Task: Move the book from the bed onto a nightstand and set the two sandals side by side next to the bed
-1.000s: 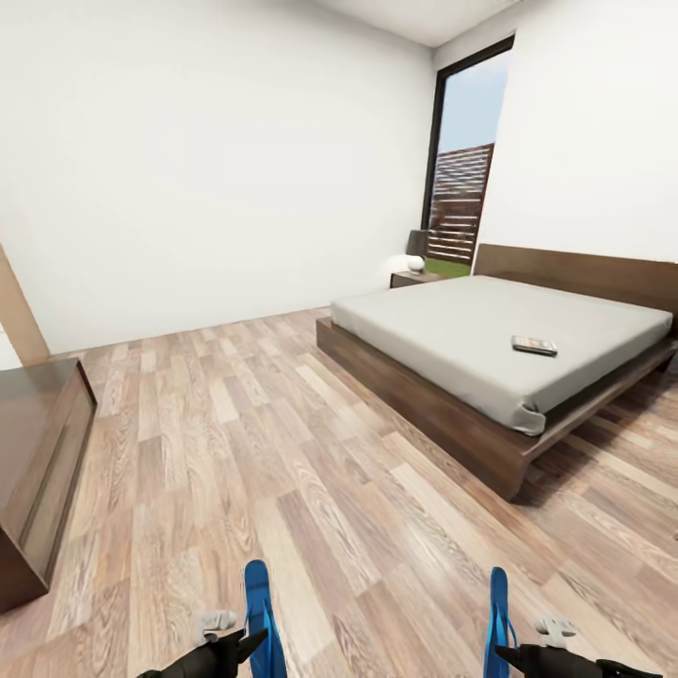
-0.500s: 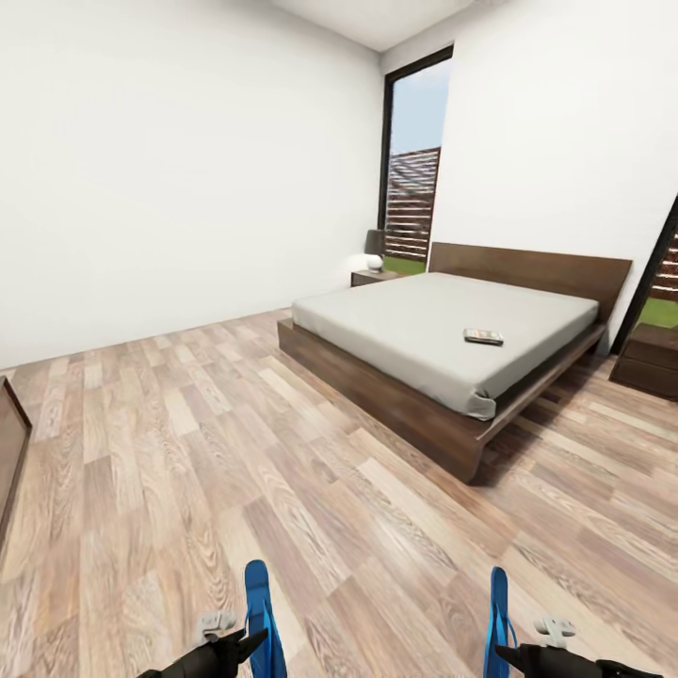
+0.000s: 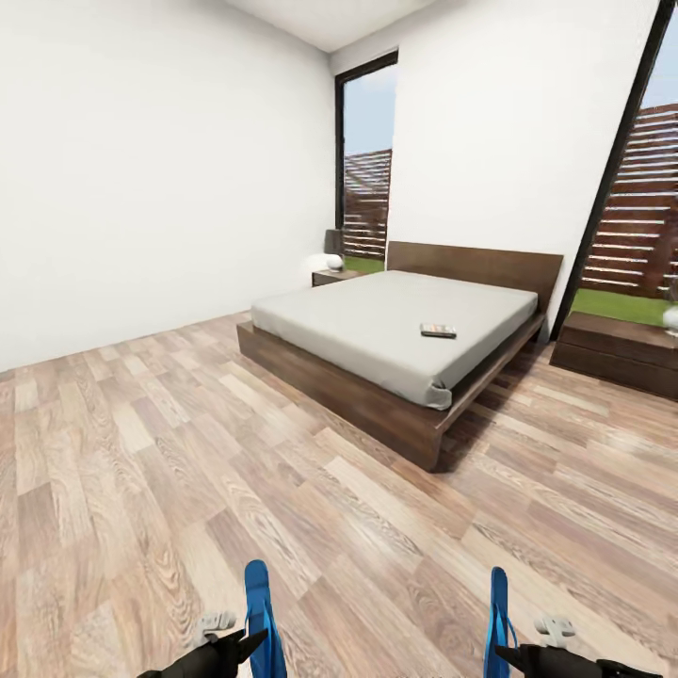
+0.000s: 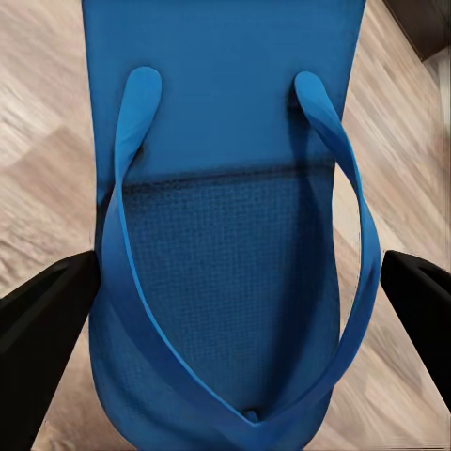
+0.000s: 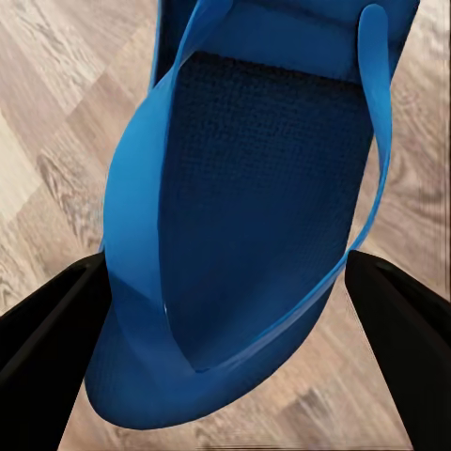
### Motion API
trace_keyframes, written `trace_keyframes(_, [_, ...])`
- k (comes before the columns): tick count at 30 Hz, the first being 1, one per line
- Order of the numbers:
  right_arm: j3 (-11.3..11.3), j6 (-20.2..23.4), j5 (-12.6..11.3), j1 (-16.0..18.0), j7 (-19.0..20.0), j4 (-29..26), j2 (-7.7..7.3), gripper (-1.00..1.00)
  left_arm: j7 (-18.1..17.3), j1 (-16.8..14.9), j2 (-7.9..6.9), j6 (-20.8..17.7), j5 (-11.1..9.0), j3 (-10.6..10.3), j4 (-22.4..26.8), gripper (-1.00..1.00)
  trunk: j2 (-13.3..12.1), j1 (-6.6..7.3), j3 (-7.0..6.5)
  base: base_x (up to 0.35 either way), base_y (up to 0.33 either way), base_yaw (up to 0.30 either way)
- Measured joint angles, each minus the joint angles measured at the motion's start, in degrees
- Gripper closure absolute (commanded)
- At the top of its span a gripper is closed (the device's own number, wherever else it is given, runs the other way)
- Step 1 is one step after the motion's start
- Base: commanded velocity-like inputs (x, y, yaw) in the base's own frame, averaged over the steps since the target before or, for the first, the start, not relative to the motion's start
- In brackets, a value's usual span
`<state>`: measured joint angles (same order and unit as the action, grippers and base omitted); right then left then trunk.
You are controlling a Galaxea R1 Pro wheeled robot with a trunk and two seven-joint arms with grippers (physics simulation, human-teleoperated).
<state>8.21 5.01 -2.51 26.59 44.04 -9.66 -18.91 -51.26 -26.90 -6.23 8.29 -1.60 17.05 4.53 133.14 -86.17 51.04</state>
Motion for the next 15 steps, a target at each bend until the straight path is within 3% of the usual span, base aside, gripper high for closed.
trace_keyframes(15, [0.0, 0.0, 0.0, 0.0, 0.1, 0.0, -0.01, 1.0, 0.0, 0.0, -0.01, 0.0, 0.0, 0.0, 0.0, 1.0, 0.0, 0.0, 0.0, 0.0, 0.0, -0.284])
